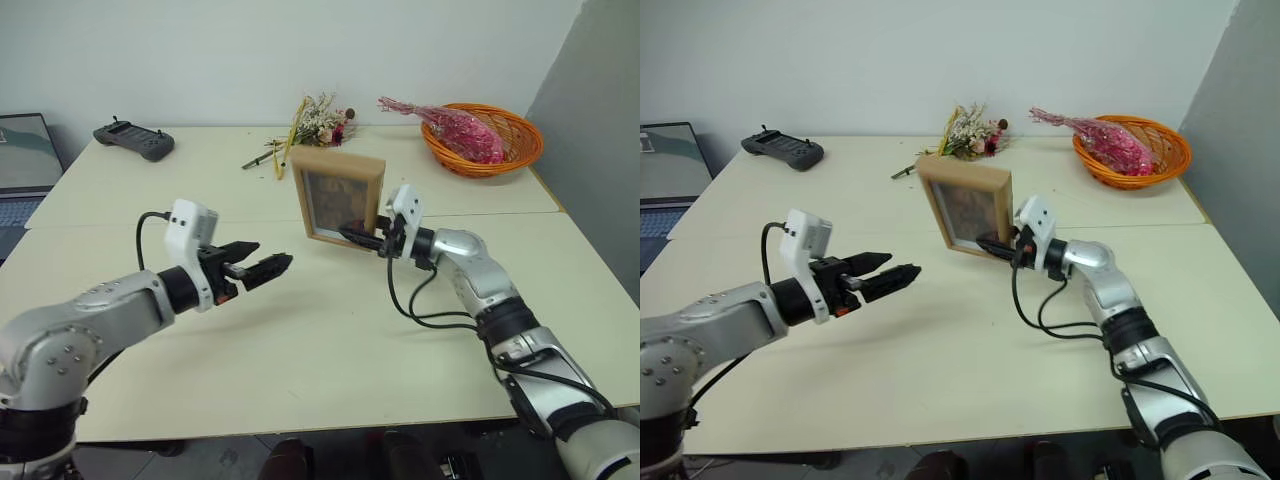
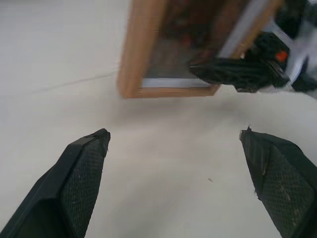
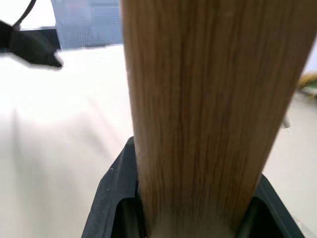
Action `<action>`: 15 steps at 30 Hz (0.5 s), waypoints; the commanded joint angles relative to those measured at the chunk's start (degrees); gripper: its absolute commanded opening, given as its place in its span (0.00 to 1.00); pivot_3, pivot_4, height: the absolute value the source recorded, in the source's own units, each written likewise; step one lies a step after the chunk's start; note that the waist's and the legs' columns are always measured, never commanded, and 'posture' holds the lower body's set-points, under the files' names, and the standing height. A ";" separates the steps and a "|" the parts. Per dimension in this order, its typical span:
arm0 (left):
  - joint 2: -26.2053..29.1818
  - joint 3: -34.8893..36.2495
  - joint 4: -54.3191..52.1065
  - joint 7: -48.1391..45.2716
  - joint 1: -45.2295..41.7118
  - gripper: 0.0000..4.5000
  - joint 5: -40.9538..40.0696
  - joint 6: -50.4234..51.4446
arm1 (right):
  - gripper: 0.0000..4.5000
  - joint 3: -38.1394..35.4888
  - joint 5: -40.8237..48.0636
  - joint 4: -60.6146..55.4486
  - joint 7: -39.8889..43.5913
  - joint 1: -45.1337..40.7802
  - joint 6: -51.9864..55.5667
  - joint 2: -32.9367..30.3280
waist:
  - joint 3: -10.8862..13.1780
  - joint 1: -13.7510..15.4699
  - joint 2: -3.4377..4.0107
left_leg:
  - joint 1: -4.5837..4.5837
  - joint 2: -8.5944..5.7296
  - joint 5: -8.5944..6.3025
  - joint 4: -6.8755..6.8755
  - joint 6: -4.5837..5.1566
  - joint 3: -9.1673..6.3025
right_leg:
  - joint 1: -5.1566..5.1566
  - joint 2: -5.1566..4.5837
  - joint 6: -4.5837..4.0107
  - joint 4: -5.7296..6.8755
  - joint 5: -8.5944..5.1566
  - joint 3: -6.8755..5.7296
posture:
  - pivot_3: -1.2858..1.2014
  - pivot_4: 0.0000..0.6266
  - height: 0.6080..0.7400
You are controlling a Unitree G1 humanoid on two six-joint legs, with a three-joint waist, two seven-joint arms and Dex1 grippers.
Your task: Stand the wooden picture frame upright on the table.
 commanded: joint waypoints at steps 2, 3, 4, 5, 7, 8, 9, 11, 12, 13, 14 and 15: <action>-1.39 -2.13 -3.41 -2.94 4.45 1.00 15.40 -10.07 | 0.30 -3.07 -2.24 7.71 1.59 -2.36 -2.17 3.87 | 0.00 0.08 0.00 | -0.01 0.01 0.00 -0.01 0.00 0.01 | -0.02 0.01 0.00 -0.01 0.00 -0.01 | 0.52 0.24 1.00; -1.78 -2.91 -3.52 -3.46 5.72 1.00 17.95 -11.56 | 0.30 -2.98 -3.15 9.20 2.03 -2.09 -3.12 4.55 | -0.01 0.19 -0.01 | -0.02 0.00 0.00 -0.02 0.01 0.02 | -0.02 0.01 0.00 -0.04 0.00 -0.01 | 0.52 0.24 1.00; -2.44 -3.40 -3.50 -4.05 6.93 1.00 19.83 -12.77 | 0.30 -3.05 -3.89 10.65 2.31 -1.71 -3.75 5.24 | 0.00 0.19 -0.01 | -0.08 0.01 -0.02 -0.01 0.04 0.04 | -0.05 0.01 0.00 -0.05 0.00 -0.01 | 0.52 0.24 1.00; -3.15 -3.55 -3.41 -4.29 7.76 1.00 21.02 -13.50 | 0.30 -3.21 -4.51 11.83 2.47 -1.44 -4.28 5.76 | 0.00 0.28 -0.01 | -0.08 0.00 -0.04 0.00 0.07 0.07 | -0.05 0.00 0.00 -0.04 0.00 0.02 | 0.52 0.24 1.00; -4.40 -3.71 -2.92 -4.85 8.93 1.00 22.52 -14.43 | 0.30 -3.26 -5.92 13.78 2.70 -0.52 -5.69 6.45 | 0.00 0.31 -0.01 | -0.18 0.00 -0.07 0.02 0.12 0.07 | -0.12 -0.01 0.01 -0.03 0.00 0.00 | 0.52 0.24 1.00; -5.08 -3.81 -2.74 -5.11 9.43 1.00 23.10 -14.70 | 0.30 -3.57 -6.36 14.59 2.47 0.01 -6.06 6.80 | 0.00 0.30 -0.01 | -0.18 0.00 -0.08 0.03 0.14 0.07 | -0.14 -0.02 0.01 -0.02 0.00 0.00 | 0.52 0.24 1.00; -5.73 -3.89 -2.53 -5.52 9.73 1.00 23.60 -14.82 | 0.30 -3.79 -6.73 15.07 2.51 0.61 -6.39 7.14 | 0.00 0.29 -0.01 | -0.16 0.01 -0.09 0.03 0.15 0.08 | -0.14 -0.01 0.01 -0.02 0.00 0.01 | 0.52 0.24 1.00; -6.97 -3.70 -1.94 -6.24 9.77 1.00 24.10 -14.62 | 0.30 -4.52 -7.06 15.26 2.62 1.48 -6.38 7.65 | 0.00 0.25 -0.01 | -0.17 0.02 -0.09 0.03 0.16 0.07 | -0.14 -0.01 0.01 0.02 0.00 -0.01 | 0.52 0.24 1.00; -7.67 -3.35 -1.35 -6.46 9.41 1.00 23.95 -14.24 | 0.30 -4.96 -7.17 15.18 2.64 1.77 -6.28 7.79 | 0.00 0.24 -0.01 | -0.17 0.02 -0.10 0.02 0.18 0.06 | -0.15 -0.01 0.01 0.02 0.00 -0.01 | 0.52 0.24 1.00; -8.19 -3.05 -0.98 -6.64 9.21 1.00 23.88 -13.96 | 0.30 -5.33 -7.29 15.09 2.62 1.96 -6.19 7.91 | -0.01 0.23 -0.01 | -0.16 0.02 -0.10 0.02 0.18 0.06 | -0.14 -0.01 0.01 0.02 0.00 -0.02 | 0.52 0.24 1.00; -8.55 -2.81 -0.60 -6.93 8.95 1.00 23.94 -13.74 | 0.30 -5.68 -7.29 14.92 2.68 2.16 -5.91 7.95 | -0.01 0.25 -0.01 | -0.15 0.02 -0.10 0.02 0.19 0.06 | -0.13 -0.01 0.01 0.03 0.00 -0.02 | 0.52 0.24 1.00; -8.46 -3.09 -0.04 -7.77 8.70 1.00 24.63 -13.83 | 0.37 -5.91 -7.40 14.51 2.81 2.57 -5.69 7.76 | -0.01 0.24 -0.02 | -0.15 0.02 -0.11 0.03 0.19 0.06 | -0.13 -0.01 0.01 0.04 0.00 -0.02 | 0.52 0.24 1.00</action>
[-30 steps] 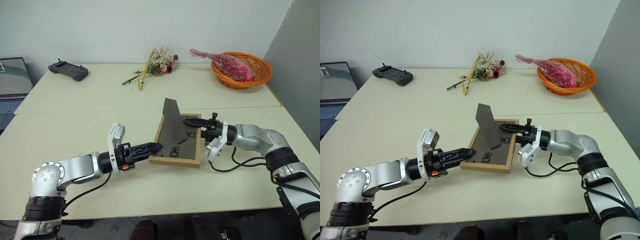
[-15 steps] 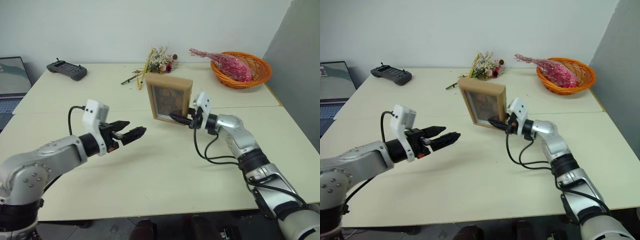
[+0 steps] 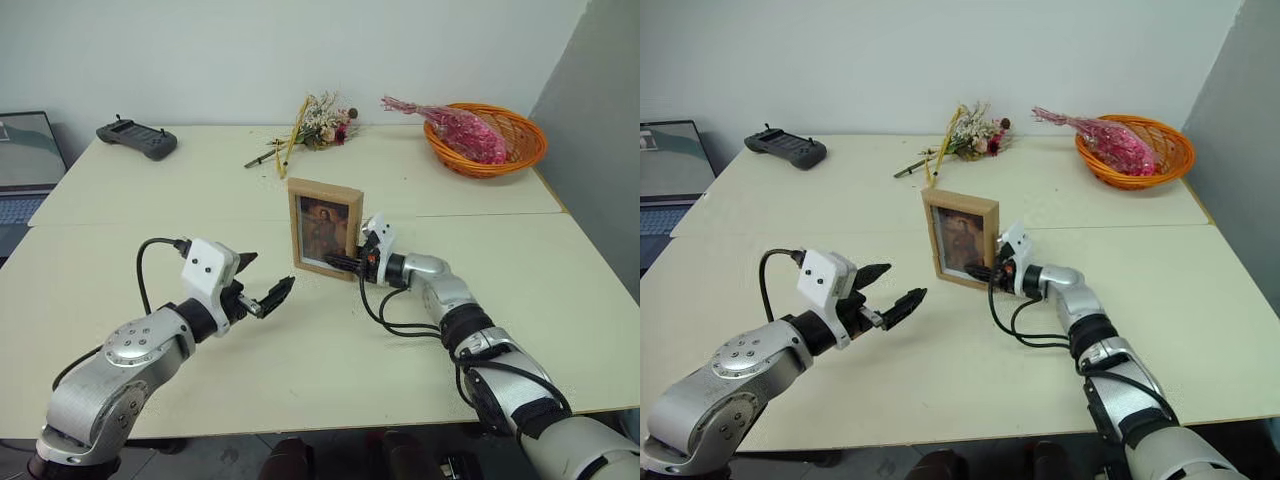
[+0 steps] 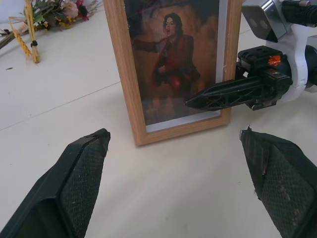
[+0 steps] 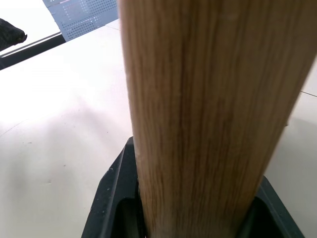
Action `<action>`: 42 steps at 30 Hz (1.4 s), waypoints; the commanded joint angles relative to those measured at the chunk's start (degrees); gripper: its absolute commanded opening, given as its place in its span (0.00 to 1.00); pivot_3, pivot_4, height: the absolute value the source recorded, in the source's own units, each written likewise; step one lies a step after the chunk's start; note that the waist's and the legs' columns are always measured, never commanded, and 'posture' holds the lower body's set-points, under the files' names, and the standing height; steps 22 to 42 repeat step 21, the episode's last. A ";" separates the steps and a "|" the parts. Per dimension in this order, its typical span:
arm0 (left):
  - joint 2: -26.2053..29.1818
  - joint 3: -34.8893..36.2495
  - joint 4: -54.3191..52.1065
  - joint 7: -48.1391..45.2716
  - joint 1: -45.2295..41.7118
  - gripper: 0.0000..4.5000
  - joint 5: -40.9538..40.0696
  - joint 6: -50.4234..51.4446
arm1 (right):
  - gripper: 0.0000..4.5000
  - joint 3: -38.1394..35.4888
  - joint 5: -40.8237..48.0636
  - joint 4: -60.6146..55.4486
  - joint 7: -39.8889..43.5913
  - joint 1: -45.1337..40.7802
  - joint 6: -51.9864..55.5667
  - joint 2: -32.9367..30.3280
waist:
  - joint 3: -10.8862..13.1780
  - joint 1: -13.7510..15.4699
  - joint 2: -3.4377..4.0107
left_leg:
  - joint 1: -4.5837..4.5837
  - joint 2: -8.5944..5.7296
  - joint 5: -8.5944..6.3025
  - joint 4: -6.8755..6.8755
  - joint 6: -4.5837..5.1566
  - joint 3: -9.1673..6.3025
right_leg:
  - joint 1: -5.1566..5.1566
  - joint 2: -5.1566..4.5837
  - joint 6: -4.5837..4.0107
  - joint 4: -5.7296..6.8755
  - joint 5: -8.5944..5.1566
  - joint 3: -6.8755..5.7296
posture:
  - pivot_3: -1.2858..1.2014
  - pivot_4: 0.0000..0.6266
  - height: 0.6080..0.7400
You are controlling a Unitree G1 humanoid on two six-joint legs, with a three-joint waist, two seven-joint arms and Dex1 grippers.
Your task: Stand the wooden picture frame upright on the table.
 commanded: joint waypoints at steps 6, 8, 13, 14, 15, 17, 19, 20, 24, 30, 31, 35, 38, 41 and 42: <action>-0.75 -0.03 3.96 -5.97 -2.95 1.00 4.28 -1.65 | 0.69 -2.49 -2.22 -6.82 1.50 4.42 -0.39 -2.56 | -0.01 0.02 -0.01 | 0.00 0.00 -0.01 0.00 0.01 -0.02 | 0.02 0.00 0.00 -0.01 0.00 -0.02 | 0.52 0.24 1.00; -0.76 0.22 5.47 -7.39 -4.29 1.00 4.70 -1.68 | 0.82 -2.90 -2.69 -11.54 1.56 7.04 0.62 -5.13 | 0.00 0.24 -0.01 | -0.01 0.00 -0.01 0.01 0.01 -0.04 | 0.02 0.00 0.00 -0.01 0.00 -0.05 | 0.52 0.24 1.00; 1.05 1.76 9.98 -11.46 -7.83 1.00 5.31 -0.75 | 0.98 -4.64 -4.60 -27.65 -0.62 14.70 4.60 -15.35 | 0.00 0.79 0.00 | -0.01 -0.01 -0.01 0.02 0.03 -0.04 | 0.02 0.00 0.01 -0.02 0.00 -0.05 | 0.52 0.24 1.00; 1.90 1.94 11.26 -12.59 -8.69 1.00 5.97 -0.98 | 0.98 -5.53 -4.38 -32.06 -1.23 16.19 6.76 -17.56 | 0.00 0.86 -0.01 | -0.03 -0.01 -0.02 0.02 0.03 -0.04 | 0.02 0.00 0.01 -0.01 0.00 -0.06 | 0.52 0.24 1.00; 2.48 2.20 12.32 -13.56 -9.30 1.00 6.18 -1.04 | 0.98 -6.19 -3.70 -35.81 -1.48 17.36 8.98 -19.11 | 0.00 0.89 0.00 | -0.01 0.00 -0.02 0.02 0.04 -0.04 | 0.03 0.01 0.01 -0.02 0.00 -0.06 | 0.52 0.24 1.00; 3.39 2.80 14.36 -15.32 -10.79 1.00 6.15 -0.92 | 0.98 -7.98 -0.97 -43.67 -1.89 19.05 14.90 -21.44 | 0.00 0.88 0.00 | 0.00 0.00 -0.04 0.01 0.08 -0.04 | 0.03 0.02 0.01 0.00 0.00 -0.05 | 0.52 0.24 1.00; 4.36 2.97 16.17 -17.58 -12.41 1.00 6.14 -0.79 | 0.98 -9.20 2.49 -51.41 -1.77 20.07 21.21 -23.10 | 0.00 0.70 0.00 | 0.01 0.04 -0.05 0.00 0.09 -0.05 | 0.02 0.06 0.01 0.01 -0.01 -0.05 | 0.52 0.24 1.00; 4.62 2.96 16.73 -18.40 -12.95 1.00 6.19 -0.71 | 0.98 -9.51 3.58 -53.95 -1.87 20.39 23.47 -23.63 | 0.01 0.67 0.01 | 0.03 0.05 -0.05 0.00 0.10 -0.06 | 0.02 0.08 0.01 0.01 0.00 -0.05 | 0.52 0.24 1.00; 5.16 2.67 17.55 -19.56 -14.02 1.00 6.12 -0.35 | 0.98 -9.97 5.14 -56.64 -2.05 20.60 26.07 -24.06 | 0.01 0.67 0.01 | 0.02 0.05 -0.05 0.00 0.10 -0.06 | 0.02 0.08 0.01 0.02 -0.01 -0.05 | 0.52 0.24 1.00; 5.16 2.67 17.55 -19.56 -14.02 1.00 6.12 -0.35 | 0.98 -9.97 5.14 -56.64 -2.05 20.60 26.07 -24.06 | 0.01 0.67 0.01 | 0.02 0.05 -0.05 0.00 0.10 -0.06 | 0.02 0.08 0.01 0.02 -0.01 -0.05 | 0.52 0.24 1.00; 5.16 2.67 17.55 -19.56 -14.02 1.00 6.12 -0.35 | 0.98 -9.97 5.14 -56.64 -2.05 20.60 26.07 -24.06 | 0.01 0.67 0.01 | 0.02 0.05 -0.05 0.00 0.10 -0.06 | 0.02 0.08 0.01 0.02 -0.01 -0.05 | 0.52 0.24 1.00; 5.16 2.67 17.55 -19.56 -14.02 1.00 6.12 -0.35 | 0.98 -9.97 5.14 -56.64 -2.05 20.60 26.07 -24.06 | 0.01 0.67 0.01 | 0.02 0.05 -0.05 0.00 0.10 -0.06 | 0.02 0.08 0.01 0.02 -0.01 -0.05 | 0.52 0.24 1.00; 5.16 2.67 17.55 -19.56 -14.02 1.00 6.12 -0.35 | 0.98 -9.97 5.14 -56.64 -2.05 20.60 26.07 -24.06 | 0.01 0.67 0.01 | 0.02 0.05 -0.05 0.00 0.10 -0.06 | 0.02 0.08 0.01 0.02 -0.01 -0.05 | 0.52 0.24 1.00; 5.16 2.67 17.55 -19.56 -14.02 1.00 6.12 -0.35 | 0.98 -9.97 5.14 -56.64 -2.05 20.60 26.07 -24.06 | 0.01 0.67 0.01 | 0.02 0.05 -0.05 0.00 0.10 -0.06 | 0.02 0.08 0.01 0.02 -0.01 -0.05 | 0.52 0.24 1.00; 5.16 2.67 17.55 -19.56 -14.02 1.00 6.12 -0.35 | 0.98 -9.97 5.14 -56.64 -2.05 20.60 26.07 -24.06 | 0.01 0.67 0.01 | 0.02 0.05 -0.05 0.00 0.10 -0.06 | 0.02 0.08 0.01 0.02 -0.01 -0.05 | 0.52 0.24 1.00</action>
